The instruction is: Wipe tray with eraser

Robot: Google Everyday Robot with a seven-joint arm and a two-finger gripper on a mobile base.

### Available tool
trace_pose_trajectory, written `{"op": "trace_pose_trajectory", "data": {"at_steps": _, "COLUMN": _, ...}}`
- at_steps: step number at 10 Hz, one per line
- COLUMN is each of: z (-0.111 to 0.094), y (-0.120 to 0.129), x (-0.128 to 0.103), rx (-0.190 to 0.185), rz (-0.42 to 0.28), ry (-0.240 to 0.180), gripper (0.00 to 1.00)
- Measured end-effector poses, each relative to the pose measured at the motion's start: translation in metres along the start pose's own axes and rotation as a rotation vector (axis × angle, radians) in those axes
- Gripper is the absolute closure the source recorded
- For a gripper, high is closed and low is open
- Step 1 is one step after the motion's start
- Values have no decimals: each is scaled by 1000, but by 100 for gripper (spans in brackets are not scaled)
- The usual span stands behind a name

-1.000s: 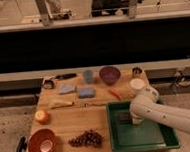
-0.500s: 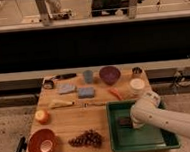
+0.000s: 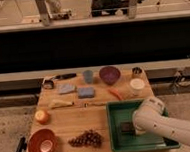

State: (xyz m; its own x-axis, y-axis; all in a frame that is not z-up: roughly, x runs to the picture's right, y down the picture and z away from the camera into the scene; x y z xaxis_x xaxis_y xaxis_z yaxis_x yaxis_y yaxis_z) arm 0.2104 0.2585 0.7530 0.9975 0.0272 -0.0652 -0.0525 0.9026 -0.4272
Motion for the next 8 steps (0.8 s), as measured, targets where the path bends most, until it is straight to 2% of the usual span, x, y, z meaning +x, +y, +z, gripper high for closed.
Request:
{"op": "trace_pose_trajectory", "data": {"at_steps": 6, "z": -6, "y": 49, "x": 8, "rx": -41, "rz": -56, "ry": 8, "gripper": 100}}
{"op": "trace_pose_trajectory", "data": {"at_steps": 8, "z": -5, "y": 50, "x": 23, "rx": -45, "rz": -43, "ry": 22, "gripper": 100}}
